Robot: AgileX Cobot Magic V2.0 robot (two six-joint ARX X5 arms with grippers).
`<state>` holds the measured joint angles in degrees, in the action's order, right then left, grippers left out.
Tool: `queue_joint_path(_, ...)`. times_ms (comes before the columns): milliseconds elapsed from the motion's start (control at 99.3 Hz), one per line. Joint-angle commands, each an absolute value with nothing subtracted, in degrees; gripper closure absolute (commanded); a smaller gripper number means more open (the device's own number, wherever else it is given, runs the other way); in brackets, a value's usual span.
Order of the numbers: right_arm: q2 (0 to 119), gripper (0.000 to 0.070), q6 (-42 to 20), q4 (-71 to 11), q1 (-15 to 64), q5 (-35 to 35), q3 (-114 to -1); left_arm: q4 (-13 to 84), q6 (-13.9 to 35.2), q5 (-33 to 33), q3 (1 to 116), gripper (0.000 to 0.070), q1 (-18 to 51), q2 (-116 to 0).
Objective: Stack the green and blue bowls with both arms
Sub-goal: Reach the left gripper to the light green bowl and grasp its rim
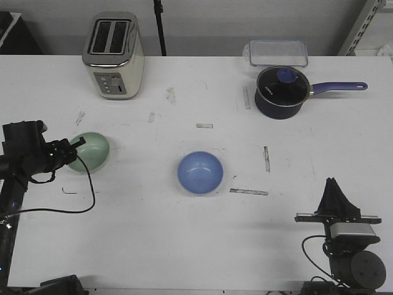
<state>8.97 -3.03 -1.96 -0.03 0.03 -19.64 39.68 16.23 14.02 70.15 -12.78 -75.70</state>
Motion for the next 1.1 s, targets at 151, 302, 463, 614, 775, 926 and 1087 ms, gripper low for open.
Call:
queue_joint_path(151,8.88,0.0685,-3.57,-1.32,-0.01,0.03,-19.66,42.63,17.34,14.5,71.18,0.0463,-20.4,-77.62)
queue_joint_path(302,8.88,0.0685,-3.57,-1.32,-0.01,0.03,-19.66,42.22,17.17,14.5,71.18,0.0308,-22.39,-78.15)
queue_joint_path(463,8.88,0.0685,-3.57,-1.32,-0.01,0.03,-19.66,40.27,17.15,14.5,71.18,0.0238,-22.41,-80.31)
queue_joint_path(614,8.88,0.0685,-3.57,-1.32,-0.01,0.03,-19.66,38.37,17.15,14.5,71.18,0.0253,-21.78,-84.14)
queue_joint_path(775,8.88,0.0685,-3.57,-1.32,-0.01,0.03,-19.66,36.71,17.15,14.48,71.18,0.0256,-20.84,-88.64)
queue_joint_path(926,8.88,0.0685,-3.57,-1.32,-0.01,0.03,-19.66,36.71,17.15,14.48,71.18,0.029,-19.33,-92.25)
queue_joint_path(1087,8.88,0.0685,-3.57,-1.32,-0.01,0.03,-19.66,35.62,17.17,14.41,71.18,0.0328,-18.55,-93.82)
